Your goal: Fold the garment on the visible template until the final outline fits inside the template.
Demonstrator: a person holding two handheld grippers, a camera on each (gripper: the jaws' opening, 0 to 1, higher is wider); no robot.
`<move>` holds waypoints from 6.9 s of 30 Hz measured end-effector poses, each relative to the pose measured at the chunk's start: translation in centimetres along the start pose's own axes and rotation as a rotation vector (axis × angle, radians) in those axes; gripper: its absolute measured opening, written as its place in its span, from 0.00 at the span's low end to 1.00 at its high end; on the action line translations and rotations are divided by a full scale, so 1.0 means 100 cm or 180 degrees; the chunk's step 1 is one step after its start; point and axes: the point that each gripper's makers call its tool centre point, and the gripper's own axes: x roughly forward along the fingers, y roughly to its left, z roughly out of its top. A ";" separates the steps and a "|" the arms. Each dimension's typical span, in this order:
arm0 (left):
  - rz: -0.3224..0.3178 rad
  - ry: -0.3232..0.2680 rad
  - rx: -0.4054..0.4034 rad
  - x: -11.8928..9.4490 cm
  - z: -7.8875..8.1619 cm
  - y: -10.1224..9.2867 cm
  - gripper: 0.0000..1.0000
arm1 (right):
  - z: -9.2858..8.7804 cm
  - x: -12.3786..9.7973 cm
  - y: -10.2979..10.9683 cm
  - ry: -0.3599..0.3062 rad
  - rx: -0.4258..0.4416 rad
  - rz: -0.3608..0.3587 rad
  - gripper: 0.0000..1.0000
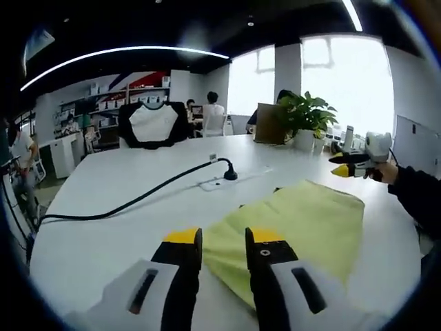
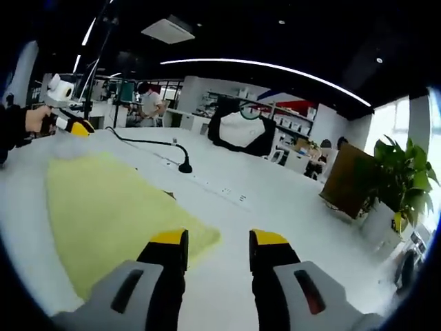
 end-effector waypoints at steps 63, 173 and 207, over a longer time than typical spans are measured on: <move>-0.0520 0.0297 -0.0928 -0.072 -0.093 -0.066 0.03 | -0.059 -0.077 0.111 0.0417 0.1197 0.1355 0.04; 0.0122 0.0211 0.0058 -0.015 -0.090 -0.100 0.00 | -0.050 -0.044 0.125 0.0280 0.0594 0.0531 0.00; 0.0532 -0.0476 -0.0471 -0.111 -0.036 -0.077 0.01 | 0.001 -0.107 0.071 -0.0311 0.0642 -0.0203 0.00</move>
